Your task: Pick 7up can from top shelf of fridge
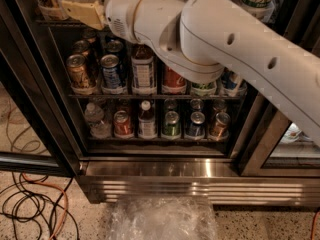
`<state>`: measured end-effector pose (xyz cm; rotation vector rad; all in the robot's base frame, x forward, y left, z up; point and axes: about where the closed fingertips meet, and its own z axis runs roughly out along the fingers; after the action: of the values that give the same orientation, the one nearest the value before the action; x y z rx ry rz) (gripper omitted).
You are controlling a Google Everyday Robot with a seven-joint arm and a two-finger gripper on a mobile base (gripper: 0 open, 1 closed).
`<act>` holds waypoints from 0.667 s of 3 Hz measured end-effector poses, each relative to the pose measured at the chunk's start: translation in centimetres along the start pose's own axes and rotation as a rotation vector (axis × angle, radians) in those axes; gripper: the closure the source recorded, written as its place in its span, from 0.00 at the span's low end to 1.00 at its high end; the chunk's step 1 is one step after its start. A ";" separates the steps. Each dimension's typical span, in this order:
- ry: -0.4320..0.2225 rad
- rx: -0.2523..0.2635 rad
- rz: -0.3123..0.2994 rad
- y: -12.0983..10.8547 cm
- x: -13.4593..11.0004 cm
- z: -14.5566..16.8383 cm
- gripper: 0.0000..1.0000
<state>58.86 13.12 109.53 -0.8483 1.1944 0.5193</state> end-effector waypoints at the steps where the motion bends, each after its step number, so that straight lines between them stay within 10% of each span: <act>1: -0.009 -0.003 -0.021 0.0 0.6 1.5 0.38; 2: 0.016 0.029 -0.042 -1.2 1.2 0.9 0.24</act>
Offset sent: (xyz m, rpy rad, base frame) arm 0.0287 -0.0281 -0.0117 -0.0615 -0.0288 -0.1132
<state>60.63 13.05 108.84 -0.8520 1.1932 0.4606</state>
